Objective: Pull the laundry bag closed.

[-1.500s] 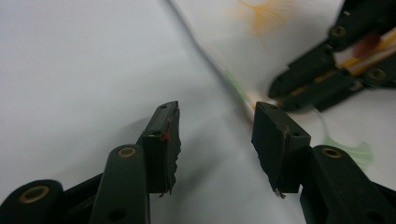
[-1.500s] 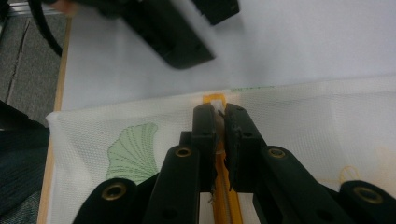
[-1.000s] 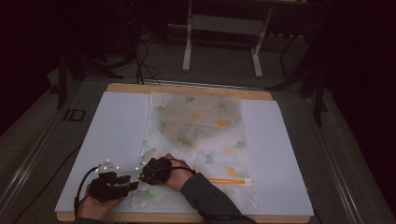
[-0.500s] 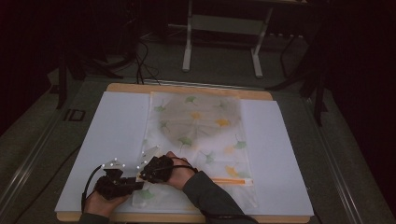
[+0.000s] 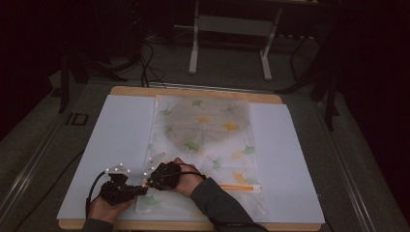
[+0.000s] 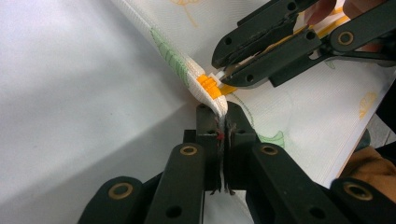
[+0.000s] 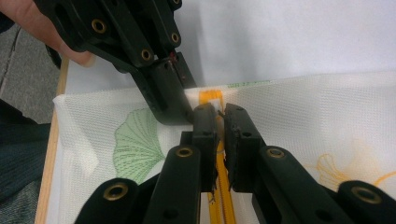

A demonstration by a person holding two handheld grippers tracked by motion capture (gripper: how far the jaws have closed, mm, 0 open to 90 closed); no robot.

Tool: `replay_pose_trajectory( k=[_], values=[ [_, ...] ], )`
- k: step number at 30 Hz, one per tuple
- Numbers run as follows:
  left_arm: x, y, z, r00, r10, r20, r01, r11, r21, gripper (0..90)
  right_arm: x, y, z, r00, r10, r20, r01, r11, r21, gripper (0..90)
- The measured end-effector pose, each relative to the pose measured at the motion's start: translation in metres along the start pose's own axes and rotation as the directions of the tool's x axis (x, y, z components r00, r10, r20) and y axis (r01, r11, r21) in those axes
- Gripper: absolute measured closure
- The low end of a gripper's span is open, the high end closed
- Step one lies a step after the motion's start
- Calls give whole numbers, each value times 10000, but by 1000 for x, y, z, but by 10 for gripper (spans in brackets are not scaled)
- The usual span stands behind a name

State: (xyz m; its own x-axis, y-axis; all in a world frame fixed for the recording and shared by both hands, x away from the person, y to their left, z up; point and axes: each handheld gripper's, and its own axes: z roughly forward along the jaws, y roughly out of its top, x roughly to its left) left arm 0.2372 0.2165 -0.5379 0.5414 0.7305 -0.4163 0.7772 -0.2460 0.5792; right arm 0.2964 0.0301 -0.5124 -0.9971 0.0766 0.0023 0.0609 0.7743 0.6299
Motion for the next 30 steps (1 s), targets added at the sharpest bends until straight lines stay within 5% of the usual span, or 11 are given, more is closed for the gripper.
replay_pose_trajectory(
  k=[30],
  values=[
    [3, 0, -6, 9997, 194, -144, -196, 9997, -162, 879, 2, -11, 9, 9997, -127, 196, 118, 9989, 460, 839]
  ],
)
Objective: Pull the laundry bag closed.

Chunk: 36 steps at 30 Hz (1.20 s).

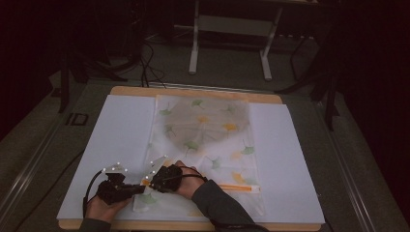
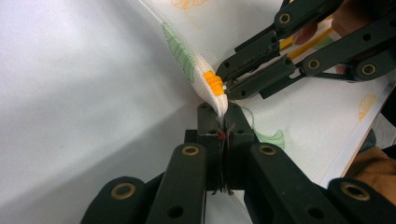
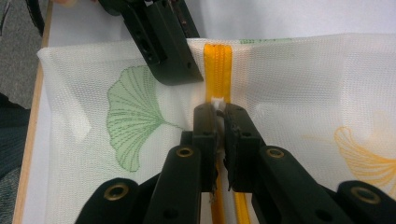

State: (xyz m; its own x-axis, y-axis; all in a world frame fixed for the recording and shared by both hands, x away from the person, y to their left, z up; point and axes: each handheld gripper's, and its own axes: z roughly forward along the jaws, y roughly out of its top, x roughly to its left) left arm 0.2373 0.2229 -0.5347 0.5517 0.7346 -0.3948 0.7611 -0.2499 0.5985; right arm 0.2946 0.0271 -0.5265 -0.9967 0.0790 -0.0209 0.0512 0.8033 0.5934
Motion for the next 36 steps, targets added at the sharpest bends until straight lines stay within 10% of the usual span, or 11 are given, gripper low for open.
replay_pose_trajectory(
  k=[36],
  values=[
    [2, -1, -7, 9997, 202, 135, -198, 9993, -308, 880, -1, -15, -14, 9999, -22, 123, 16, 9989, 459, 841]
  ],
)
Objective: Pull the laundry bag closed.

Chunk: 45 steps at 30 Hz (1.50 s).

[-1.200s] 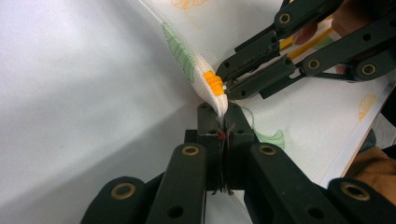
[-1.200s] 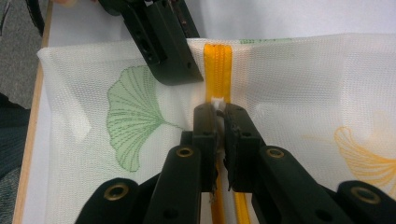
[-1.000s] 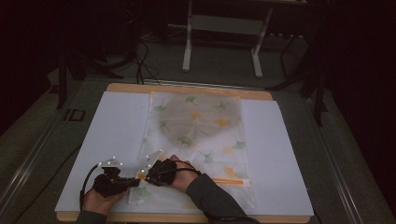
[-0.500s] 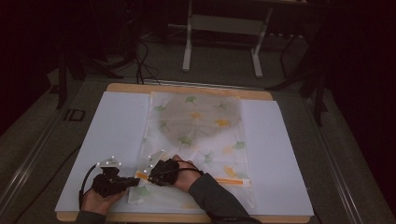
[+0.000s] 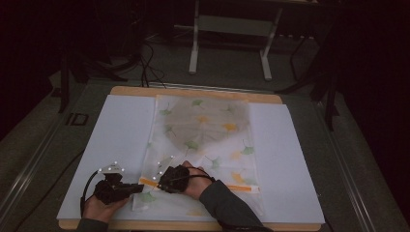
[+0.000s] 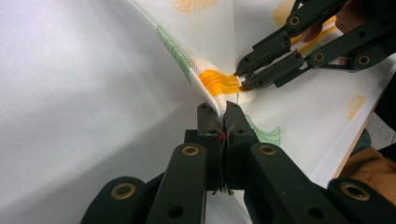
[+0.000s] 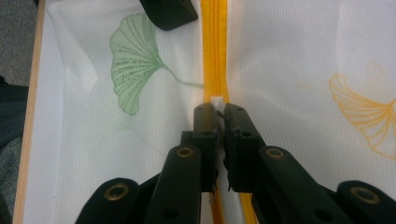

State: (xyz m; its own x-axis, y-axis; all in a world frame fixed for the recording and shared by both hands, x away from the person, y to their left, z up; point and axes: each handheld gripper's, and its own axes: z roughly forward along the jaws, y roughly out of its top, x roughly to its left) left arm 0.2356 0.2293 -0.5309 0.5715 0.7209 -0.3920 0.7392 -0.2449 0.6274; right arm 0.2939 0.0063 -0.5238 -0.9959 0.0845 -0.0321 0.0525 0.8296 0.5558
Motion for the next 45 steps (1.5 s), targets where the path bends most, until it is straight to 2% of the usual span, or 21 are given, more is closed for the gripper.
replay_pose_trajectory(
  k=[45],
  values=[
    [1, 0, -3, 10000, 1, -3, -1, 10000, -49, 880, -1, -28, -24, 9997, -72, 237, 55, 9977, 674, 842]
  ],
)
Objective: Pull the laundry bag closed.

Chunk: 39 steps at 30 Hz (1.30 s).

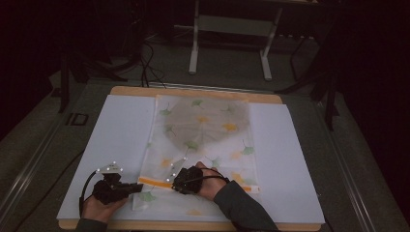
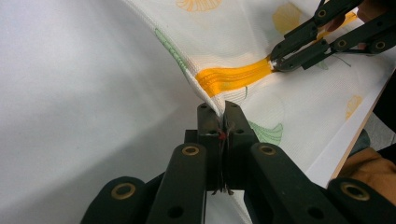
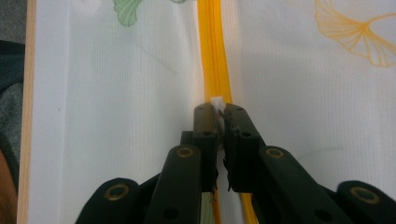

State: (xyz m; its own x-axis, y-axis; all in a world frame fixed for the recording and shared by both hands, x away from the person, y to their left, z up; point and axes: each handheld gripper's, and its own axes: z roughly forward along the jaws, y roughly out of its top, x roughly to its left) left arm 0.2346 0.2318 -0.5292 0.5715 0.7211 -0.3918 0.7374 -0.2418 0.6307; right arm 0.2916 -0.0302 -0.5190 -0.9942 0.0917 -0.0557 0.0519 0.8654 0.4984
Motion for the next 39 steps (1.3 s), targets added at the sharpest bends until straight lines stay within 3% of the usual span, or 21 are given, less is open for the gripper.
replay_pose_trajectory(
  k=[39],
  values=[
    [0, 0, -1, 10000, 44, -34, -44, 10000, -11, 882, 0, -24, -17, 9998, 61, 190, -69, 9990, 435, 842]
  ],
)
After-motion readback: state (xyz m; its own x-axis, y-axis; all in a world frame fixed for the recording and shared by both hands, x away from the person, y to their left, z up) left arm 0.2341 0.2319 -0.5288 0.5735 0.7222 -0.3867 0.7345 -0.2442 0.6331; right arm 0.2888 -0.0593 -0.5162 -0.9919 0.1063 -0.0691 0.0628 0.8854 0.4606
